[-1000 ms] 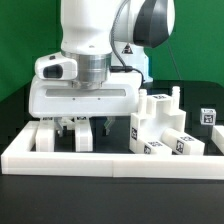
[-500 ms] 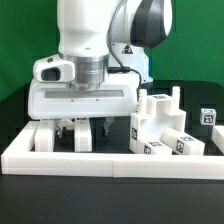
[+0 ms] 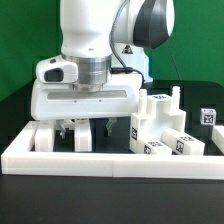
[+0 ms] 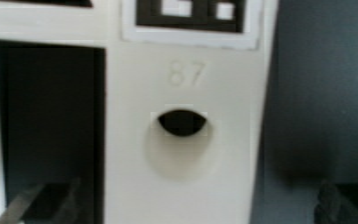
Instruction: Assemble chair
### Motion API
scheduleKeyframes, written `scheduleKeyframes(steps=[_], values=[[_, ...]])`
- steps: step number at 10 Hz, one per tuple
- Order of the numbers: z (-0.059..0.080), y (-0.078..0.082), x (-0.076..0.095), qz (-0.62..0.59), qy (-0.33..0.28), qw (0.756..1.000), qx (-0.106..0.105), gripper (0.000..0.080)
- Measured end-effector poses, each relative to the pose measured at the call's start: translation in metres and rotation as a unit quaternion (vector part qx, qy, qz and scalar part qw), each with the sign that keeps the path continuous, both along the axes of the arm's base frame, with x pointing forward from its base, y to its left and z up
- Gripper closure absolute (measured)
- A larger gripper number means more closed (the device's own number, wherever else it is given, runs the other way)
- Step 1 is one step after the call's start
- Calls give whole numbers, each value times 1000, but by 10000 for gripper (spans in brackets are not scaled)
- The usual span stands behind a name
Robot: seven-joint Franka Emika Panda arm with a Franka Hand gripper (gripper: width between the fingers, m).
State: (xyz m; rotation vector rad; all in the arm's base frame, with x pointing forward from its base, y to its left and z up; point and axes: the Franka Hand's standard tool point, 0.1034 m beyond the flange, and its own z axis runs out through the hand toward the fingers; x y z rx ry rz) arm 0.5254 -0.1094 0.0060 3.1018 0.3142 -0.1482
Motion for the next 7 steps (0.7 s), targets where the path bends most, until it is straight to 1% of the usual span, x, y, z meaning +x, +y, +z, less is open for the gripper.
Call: scheduleKeyframes(steps=[2, 3, 4, 7], values=[[0, 0, 0, 0, 0, 1000, 0, 412], [0, 0, 0, 0, 0, 1000, 0, 412], [0, 0, 0, 0, 0, 1000, 0, 512], [0, 0, 0, 0, 0, 1000, 0, 512]])
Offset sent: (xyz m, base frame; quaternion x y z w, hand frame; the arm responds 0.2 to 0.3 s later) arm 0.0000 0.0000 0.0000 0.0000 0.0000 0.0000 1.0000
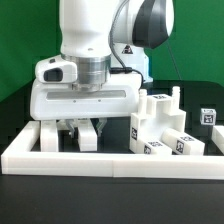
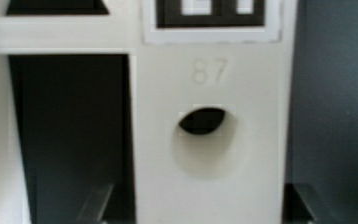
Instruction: Assemble chair
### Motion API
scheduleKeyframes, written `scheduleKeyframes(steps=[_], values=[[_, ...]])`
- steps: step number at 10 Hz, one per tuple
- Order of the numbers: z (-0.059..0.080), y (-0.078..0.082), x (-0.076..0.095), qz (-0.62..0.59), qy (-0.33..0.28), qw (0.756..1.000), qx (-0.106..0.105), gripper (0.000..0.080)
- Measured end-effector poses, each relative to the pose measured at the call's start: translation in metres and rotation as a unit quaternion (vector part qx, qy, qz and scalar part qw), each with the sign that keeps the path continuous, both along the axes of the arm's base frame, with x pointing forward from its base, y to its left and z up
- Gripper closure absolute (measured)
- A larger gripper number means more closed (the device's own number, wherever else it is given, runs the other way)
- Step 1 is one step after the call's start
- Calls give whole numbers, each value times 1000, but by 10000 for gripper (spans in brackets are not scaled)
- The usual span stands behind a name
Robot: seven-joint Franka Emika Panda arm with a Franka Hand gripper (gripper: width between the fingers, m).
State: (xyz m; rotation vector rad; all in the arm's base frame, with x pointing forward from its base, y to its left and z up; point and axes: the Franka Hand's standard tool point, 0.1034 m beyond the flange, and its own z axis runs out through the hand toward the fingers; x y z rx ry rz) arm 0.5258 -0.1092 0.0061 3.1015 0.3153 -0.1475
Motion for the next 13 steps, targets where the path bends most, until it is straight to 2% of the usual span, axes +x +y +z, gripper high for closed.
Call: scheduleKeyframes(steps=[4, 5, 7, 10, 11, 13], values=[[0, 0, 0, 0, 0, 1000, 0, 512], [7, 3, 3, 3, -4, 1000, -1, 512], [35, 11, 7, 9, -11, 1000, 6, 511], [65, 22, 13, 6, -20, 1000, 18, 511], [69, 24, 15, 3, -23, 1000, 18, 511], [65, 23, 14, 3, -21, 1000, 17, 511]])
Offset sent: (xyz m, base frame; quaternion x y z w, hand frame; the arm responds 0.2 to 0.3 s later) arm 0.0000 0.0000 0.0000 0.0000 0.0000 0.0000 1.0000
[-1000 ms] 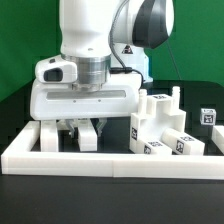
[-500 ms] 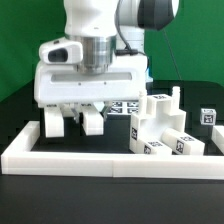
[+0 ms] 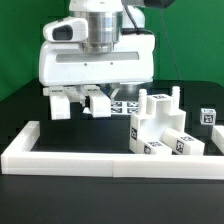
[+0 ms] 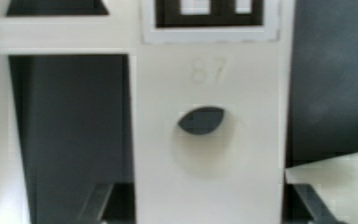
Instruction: Assemble chair
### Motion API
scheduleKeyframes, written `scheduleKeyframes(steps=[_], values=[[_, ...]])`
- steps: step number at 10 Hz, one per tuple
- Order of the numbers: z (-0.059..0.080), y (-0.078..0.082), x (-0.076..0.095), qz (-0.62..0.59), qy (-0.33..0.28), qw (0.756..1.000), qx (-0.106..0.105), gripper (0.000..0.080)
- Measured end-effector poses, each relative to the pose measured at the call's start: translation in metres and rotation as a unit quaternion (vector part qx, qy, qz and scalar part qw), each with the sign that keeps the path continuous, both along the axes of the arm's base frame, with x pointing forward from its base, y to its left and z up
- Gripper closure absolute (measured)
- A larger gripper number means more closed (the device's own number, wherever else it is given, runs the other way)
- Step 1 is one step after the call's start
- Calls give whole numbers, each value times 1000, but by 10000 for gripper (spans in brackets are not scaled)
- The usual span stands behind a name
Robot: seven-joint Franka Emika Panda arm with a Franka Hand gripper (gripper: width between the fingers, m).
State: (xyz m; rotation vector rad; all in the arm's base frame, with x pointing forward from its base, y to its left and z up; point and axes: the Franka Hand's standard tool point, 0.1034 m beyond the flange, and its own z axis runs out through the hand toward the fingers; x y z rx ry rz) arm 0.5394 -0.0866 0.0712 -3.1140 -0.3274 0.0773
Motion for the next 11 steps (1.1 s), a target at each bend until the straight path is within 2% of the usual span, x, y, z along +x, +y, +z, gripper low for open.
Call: scheduleKeyframes(steps=[2, 4, 7, 8, 11], values=[[1, 0, 0, 1, 0, 1000, 0, 511], [22, 8, 8, 16, 4, 1000, 5, 511], [54, 24, 31, 17, 5, 1000, 11, 511], [55, 30, 35, 10, 4, 1000, 5, 511], [54, 31, 34, 15, 6, 1000, 4, 511]])
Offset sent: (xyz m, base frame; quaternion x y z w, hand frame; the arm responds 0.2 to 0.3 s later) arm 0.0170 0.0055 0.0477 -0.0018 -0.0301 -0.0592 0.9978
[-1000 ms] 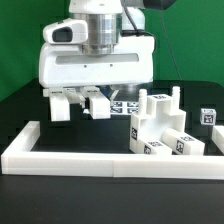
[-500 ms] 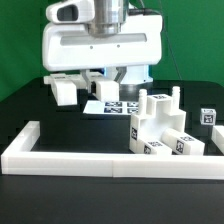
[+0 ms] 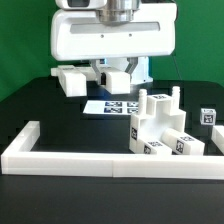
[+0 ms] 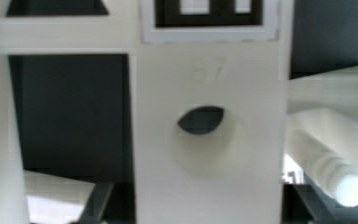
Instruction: Assemble chair
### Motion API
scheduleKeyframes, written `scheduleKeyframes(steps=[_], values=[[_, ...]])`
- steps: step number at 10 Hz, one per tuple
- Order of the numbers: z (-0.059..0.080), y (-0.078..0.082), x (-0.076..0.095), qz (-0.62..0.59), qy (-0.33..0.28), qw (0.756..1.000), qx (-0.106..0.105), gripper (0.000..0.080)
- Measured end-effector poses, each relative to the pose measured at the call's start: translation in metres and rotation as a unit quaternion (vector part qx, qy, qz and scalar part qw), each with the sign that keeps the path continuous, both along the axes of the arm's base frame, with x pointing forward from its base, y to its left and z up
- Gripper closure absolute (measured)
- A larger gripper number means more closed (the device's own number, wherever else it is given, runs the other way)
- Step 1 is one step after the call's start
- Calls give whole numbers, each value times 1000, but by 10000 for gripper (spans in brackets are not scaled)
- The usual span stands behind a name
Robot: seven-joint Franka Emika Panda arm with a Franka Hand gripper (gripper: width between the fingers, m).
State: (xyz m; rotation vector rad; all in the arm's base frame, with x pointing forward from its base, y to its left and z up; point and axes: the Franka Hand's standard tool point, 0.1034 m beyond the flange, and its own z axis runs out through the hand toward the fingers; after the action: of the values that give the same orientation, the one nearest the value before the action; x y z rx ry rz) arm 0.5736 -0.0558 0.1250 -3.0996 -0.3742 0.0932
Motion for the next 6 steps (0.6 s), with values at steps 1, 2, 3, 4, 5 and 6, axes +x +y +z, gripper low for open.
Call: scheduleKeyframes(steps=[1, 2, 3, 4, 5, 6], values=[[4, 12, 3, 19, 0, 1000, -4, 511], [9, 28, 6, 31, 4, 999, 0, 511], [12, 42, 11, 39, 4, 999, 2, 511], [12, 57, 15, 51, 3, 999, 5, 511], [11, 64, 16, 54, 3, 998, 7, 511], [11, 61, 16, 52, 4, 999, 7, 511]])
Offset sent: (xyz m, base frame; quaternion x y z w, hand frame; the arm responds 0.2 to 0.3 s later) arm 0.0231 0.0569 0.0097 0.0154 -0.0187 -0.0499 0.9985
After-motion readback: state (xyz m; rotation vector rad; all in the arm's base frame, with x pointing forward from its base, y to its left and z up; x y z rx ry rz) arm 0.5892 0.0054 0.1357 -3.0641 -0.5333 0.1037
